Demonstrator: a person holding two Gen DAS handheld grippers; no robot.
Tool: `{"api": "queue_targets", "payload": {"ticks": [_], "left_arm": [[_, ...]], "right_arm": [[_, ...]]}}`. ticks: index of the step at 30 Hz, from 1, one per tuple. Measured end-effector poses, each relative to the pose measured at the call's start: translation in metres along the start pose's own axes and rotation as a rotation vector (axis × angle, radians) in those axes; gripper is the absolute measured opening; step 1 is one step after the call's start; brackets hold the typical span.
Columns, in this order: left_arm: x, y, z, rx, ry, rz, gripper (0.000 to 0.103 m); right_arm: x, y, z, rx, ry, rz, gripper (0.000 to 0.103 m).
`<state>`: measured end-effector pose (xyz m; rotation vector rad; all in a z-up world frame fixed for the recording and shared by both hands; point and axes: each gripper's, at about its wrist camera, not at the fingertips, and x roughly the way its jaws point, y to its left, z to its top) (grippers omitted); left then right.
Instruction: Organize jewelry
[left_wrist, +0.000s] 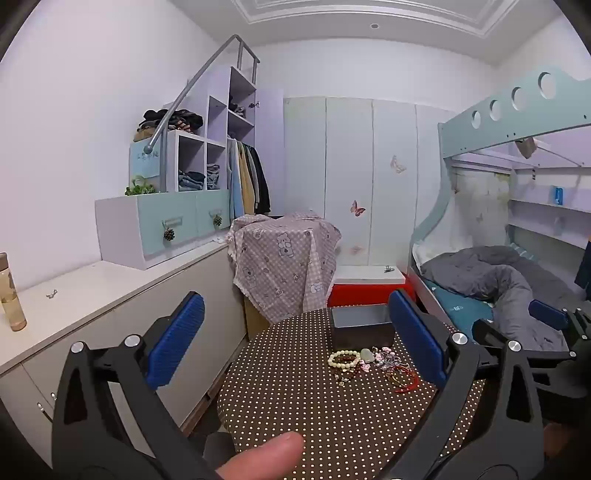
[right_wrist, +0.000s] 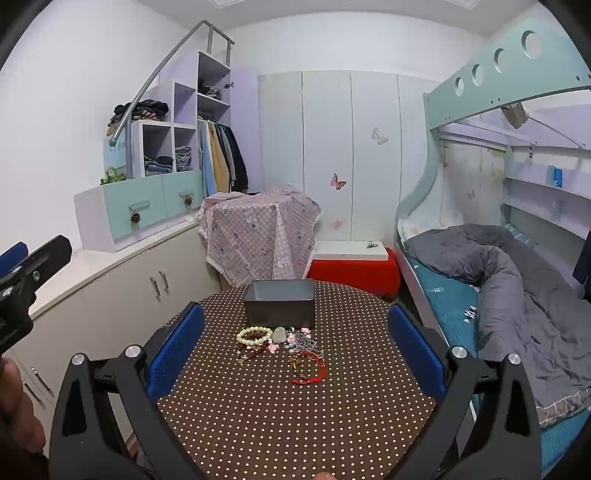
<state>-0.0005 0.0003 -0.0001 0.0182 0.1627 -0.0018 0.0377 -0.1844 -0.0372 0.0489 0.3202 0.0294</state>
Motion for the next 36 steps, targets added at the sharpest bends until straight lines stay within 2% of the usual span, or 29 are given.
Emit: {"api": "queue_targets", "payload": {"ticks": [36], "left_arm": [[-0.0060, -0.0034, -0.0008, 0.013, 0.006, -0.007, 0.097]], "right_arm": [[-0.0048, 0.0063, 0.0042, -0.012, -0.007, 0.000, 0.096]]}}
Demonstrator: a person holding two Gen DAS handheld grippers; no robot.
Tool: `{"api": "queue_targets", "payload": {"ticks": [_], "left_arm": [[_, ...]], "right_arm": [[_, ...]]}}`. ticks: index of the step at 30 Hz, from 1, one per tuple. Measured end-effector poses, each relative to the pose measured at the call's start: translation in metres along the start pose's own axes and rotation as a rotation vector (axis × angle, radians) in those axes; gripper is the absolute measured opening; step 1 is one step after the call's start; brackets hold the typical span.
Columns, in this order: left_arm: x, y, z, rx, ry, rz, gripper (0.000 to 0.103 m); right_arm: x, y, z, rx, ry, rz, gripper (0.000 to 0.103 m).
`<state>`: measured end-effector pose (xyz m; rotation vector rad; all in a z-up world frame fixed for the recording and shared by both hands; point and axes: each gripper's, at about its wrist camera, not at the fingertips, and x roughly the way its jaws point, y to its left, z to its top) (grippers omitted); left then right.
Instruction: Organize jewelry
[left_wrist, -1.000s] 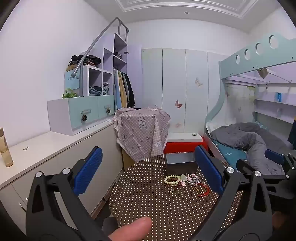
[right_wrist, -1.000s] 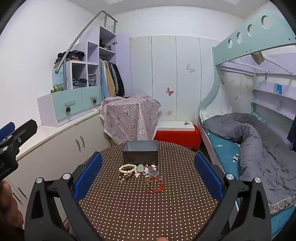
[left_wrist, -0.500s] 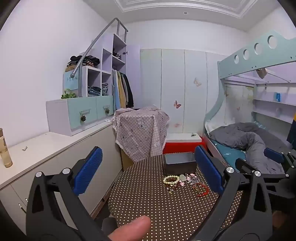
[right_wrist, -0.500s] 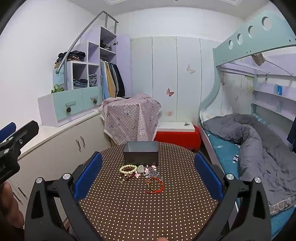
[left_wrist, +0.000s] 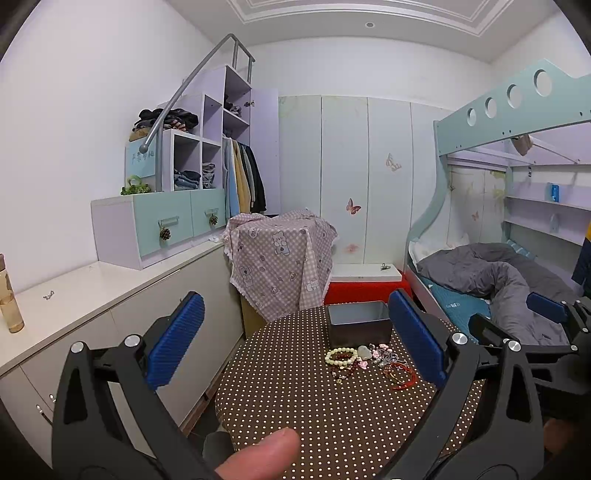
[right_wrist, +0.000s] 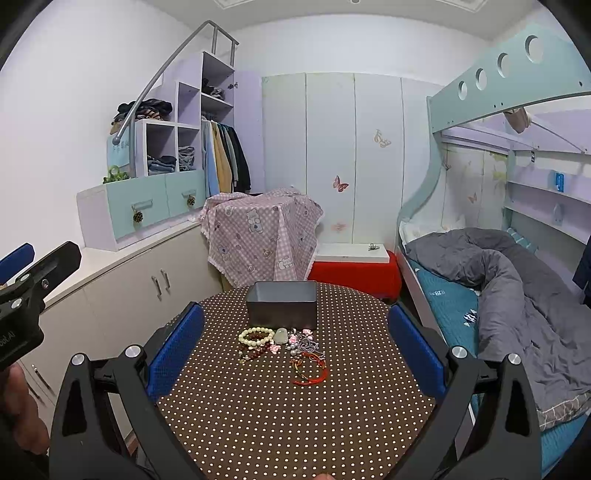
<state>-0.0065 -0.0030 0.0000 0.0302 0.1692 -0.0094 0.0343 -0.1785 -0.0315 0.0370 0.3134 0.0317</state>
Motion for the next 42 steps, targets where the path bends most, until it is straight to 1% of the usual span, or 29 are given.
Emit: {"api": "queue_targets", "payload": {"ticks": [13, 17, 25, 30, 34, 38, 42], "left_arm": [[0.002, -0.006, -0.010, -0.001, 0.012, -0.004, 0.097], [0.010, -0.005, -0.014, 0.000, 0.025, -0.004, 0.097], [0.039, -0.005, -0.021, 0.009, 0.074, -0.008, 0.097], [0.070, -0.007, -0.039, 0.008, 0.147, -0.014, 0.097], [0.108, -0.009, -0.068, 0.024, 0.247, -0.014, 0.097], [0.156, -0.015, -0.104, 0.056, 0.378, -0.016, 0.097], [0.194, -0.021, -0.130, 0.079, 0.466, -0.031, 0.097]], "right_arm": [[0.004, 0.000, 0.003, -0.007, -0.005, 0.006, 0.096], [0.007, 0.000, 0.001, -0.009, -0.007, 0.005, 0.096], [0.029, -0.014, -0.004, -0.003, 0.021, -0.002, 0.096], [0.056, -0.027, -0.019, -0.006, 0.082, -0.027, 0.096], [0.084, -0.041, -0.039, 0.004, 0.164, -0.044, 0.096], [0.117, -0.055, -0.068, 0.020, 0.277, -0.054, 0.096], [0.145, -0.064, -0.093, 0.029, 0.364, -0.053, 0.096]]}}
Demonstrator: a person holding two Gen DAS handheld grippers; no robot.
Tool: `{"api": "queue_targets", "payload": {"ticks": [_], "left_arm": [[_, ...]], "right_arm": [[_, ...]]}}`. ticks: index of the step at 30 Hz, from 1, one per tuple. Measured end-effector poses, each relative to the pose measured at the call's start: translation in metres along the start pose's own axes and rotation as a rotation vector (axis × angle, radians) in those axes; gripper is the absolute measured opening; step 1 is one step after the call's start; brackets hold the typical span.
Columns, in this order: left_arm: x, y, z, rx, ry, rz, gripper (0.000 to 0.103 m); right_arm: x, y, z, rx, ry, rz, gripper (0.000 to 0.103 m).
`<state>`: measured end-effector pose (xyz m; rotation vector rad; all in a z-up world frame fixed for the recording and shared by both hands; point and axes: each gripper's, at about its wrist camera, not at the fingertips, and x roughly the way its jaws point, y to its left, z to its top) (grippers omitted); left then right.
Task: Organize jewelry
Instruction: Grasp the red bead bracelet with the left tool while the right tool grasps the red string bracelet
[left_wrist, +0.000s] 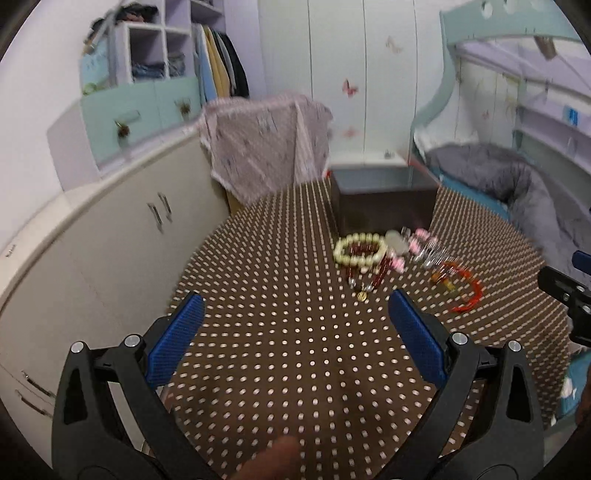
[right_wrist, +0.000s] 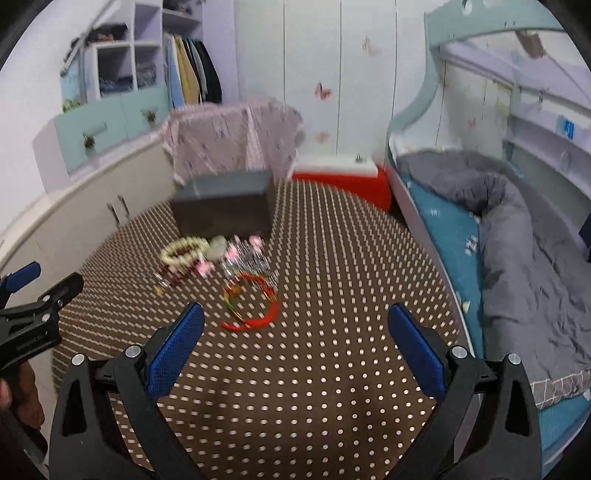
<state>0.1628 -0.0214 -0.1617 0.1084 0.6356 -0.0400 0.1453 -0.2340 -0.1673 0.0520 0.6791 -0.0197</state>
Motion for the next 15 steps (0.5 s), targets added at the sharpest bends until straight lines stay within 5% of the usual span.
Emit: {"api": "queue_targets", "payload": {"ticks": [15], "left_arm": [[0.105, -0.017, 0.019, 0.072, 0.191, -0.019, 0.097]], "right_arm": [[0.055, -0.009, 0.006, 0.013, 0.137, 0.043, 0.096]]}}
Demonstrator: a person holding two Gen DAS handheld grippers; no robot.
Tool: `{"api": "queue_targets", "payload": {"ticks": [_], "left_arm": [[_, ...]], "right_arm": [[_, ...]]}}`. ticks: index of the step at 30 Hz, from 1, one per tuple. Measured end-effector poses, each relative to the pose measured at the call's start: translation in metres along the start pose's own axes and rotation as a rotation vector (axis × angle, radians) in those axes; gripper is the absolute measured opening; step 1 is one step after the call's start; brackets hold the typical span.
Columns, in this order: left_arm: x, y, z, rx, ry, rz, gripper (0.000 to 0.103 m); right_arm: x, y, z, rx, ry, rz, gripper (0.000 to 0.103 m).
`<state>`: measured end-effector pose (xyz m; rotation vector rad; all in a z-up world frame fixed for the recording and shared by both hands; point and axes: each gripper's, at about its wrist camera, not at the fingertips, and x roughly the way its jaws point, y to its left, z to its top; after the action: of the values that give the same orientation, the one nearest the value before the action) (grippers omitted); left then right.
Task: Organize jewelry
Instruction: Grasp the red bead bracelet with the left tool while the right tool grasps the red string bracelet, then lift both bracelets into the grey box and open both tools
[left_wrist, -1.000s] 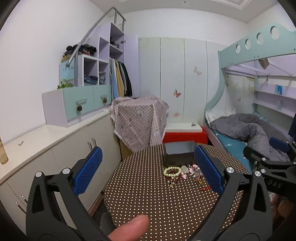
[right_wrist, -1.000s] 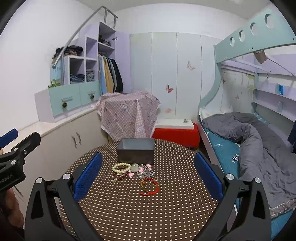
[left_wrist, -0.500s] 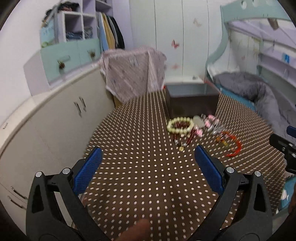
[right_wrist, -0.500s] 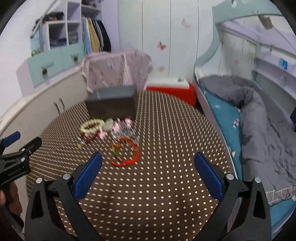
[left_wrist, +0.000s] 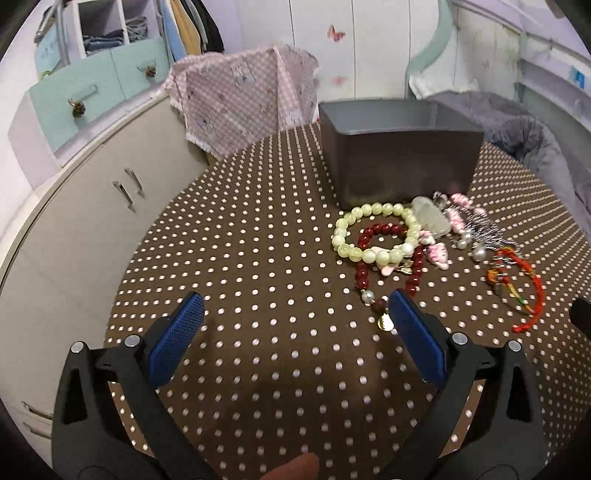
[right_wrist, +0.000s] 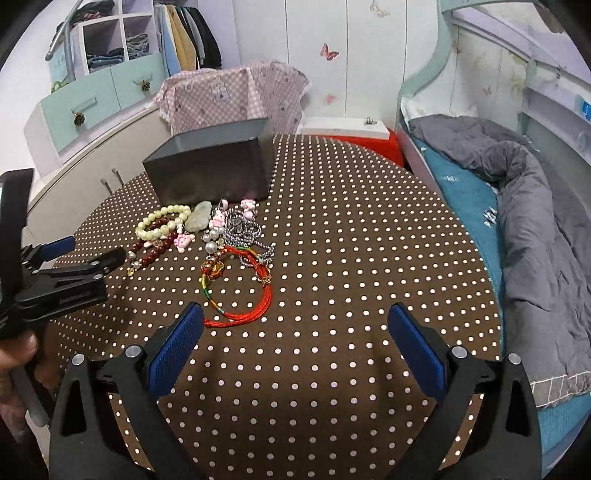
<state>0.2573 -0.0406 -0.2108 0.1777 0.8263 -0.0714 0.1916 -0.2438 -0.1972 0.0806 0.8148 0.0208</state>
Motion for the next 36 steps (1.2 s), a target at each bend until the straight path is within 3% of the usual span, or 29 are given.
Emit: {"api": "queue_targets", "payload": {"ticks": [3, 11, 14, 15, 16, 17, 18, 19, 20, 22, 23, 25, 36], "left_arm": [[0.010, 0.001, 0.002, -0.006, 0.037, -0.027, 0.097], [0.021, 0.000, 0.011, -0.032, 0.077, -0.137, 0.079], [0.026, -0.007, 0.020, -0.002, 0.069, -0.164, 0.050], [0.025, -0.011, 0.021, 0.015, 0.060, -0.179, 0.030], [0.024, -0.014, 0.022, 0.019, 0.061, -0.197, 0.021], [0.023, -0.016, 0.022, 0.027, 0.060, -0.210, 0.018], [0.021, -0.016, 0.020, 0.033, 0.057, -0.212, 0.016], [0.021, -0.015, 0.020, 0.034, 0.056, -0.224, 0.013], [0.018, -0.014, 0.017, 0.026, 0.059, -0.238, 0.013], [0.014, -0.005, 0.013, -0.009, 0.065, -0.276, 0.012], [0.013, -0.001, 0.012, -0.015, 0.065, -0.282, 0.012], [0.007, 0.007, 0.010, -0.023, 0.061, -0.300, 0.007], [-0.029, 0.027, 0.010, 0.005, -0.003, -0.334, 0.007]], "right_arm": [[0.005, -0.001, 0.003, 0.003, 0.018, 0.012, 0.096], [0.017, 0.008, 0.015, -0.048, 0.049, 0.087, 0.096], [0.023, 0.022, 0.021, -0.103, 0.051, 0.114, 0.095], [0.028, 0.027, 0.021, -0.130, 0.064, 0.107, 0.088], [0.034, 0.031, 0.021, -0.152, 0.083, 0.106, 0.075], [0.040, 0.033, 0.020, -0.162, 0.101, 0.112, 0.067], [0.046, 0.035, 0.018, -0.167, 0.119, 0.115, 0.049], [0.048, 0.037, 0.016, -0.182, 0.110, 0.097, 0.041], [0.048, 0.038, 0.016, -0.195, 0.104, 0.089, 0.037], [0.046, 0.035, 0.016, -0.189, 0.107, 0.111, 0.015], [0.045, 0.033, 0.017, -0.180, 0.109, 0.122, 0.009], [0.041, 0.028, 0.020, -0.164, 0.102, 0.137, 0.007], [0.008, 0.004, 0.043, -0.111, 0.054, 0.234, 0.006]]}}
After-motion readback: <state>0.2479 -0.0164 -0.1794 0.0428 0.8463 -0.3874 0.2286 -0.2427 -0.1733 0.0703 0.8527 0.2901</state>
